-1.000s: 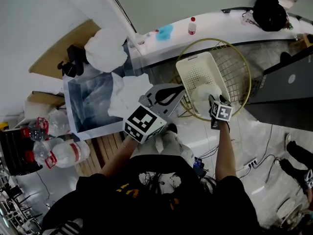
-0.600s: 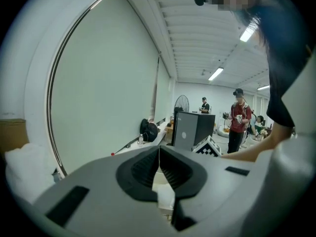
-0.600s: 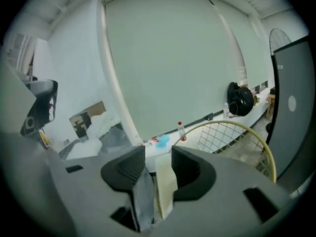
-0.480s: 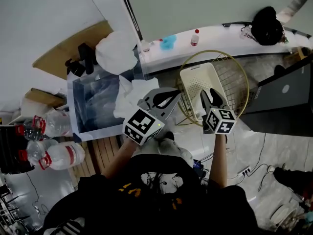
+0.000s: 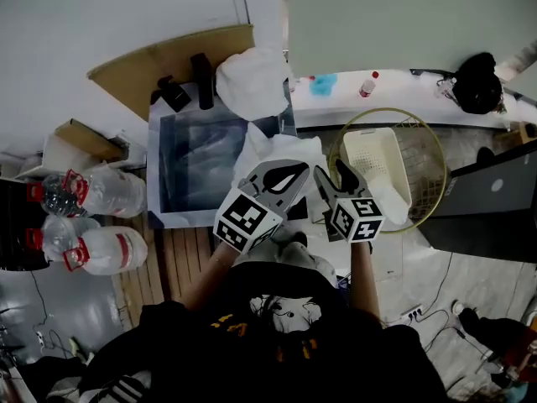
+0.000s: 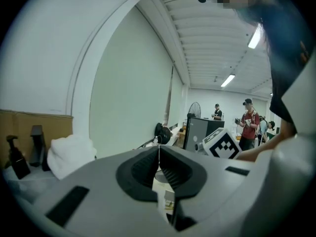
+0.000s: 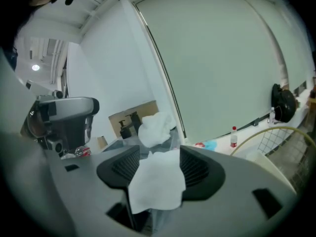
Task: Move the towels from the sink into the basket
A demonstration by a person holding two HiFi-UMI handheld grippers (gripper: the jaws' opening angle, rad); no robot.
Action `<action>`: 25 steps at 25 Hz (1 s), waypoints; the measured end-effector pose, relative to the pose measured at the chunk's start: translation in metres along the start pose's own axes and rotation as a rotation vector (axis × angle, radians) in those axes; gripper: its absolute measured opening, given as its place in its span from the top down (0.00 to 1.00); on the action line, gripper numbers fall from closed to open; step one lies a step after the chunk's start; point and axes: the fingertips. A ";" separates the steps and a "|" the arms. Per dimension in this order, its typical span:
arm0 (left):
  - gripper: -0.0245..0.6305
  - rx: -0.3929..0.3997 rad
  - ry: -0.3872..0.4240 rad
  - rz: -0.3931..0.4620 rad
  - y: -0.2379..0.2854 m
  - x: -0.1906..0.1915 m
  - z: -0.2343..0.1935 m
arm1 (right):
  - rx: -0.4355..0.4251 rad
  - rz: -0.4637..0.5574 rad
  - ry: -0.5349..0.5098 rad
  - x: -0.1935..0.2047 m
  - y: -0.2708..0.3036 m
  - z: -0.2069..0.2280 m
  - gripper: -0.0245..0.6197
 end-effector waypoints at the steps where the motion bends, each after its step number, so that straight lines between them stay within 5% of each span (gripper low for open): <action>1: 0.95 -0.013 -0.007 0.001 -0.010 0.003 -0.008 | -0.008 -0.013 -0.001 0.004 0.009 -0.012 0.57; 6: 0.95 -0.076 -0.048 0.006 -0.056 0.020 -0.045 | 0.019 -0.118 -0.041 0.033 0.052 -0.048 0.46; 13: 0.95 -0.146 -0.094 0.014 -0.101 0.039 -0.087 | 0.292 -0.331 -0.123 0.081 0.087 -0.021 0.41; 21: 0.95 -0.141 -0.121 0.024 -0.117 0.048 -0.108 | 0.390 -0.362 -0.106 0.089 0.102 -0.015 0.42; 25: 0.95 -0.119 -0.124 0.031 -0.118 0.048 -0.107 | 0.406 -0.364 -0.137 0.089 0.101 -0.018 0.51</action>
Point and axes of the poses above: the fingertips, and each gripper's own axes: y forward along the fingers, z to its right, x out of its underside, and after that the axes turned 3 degrees about -x, right-handed
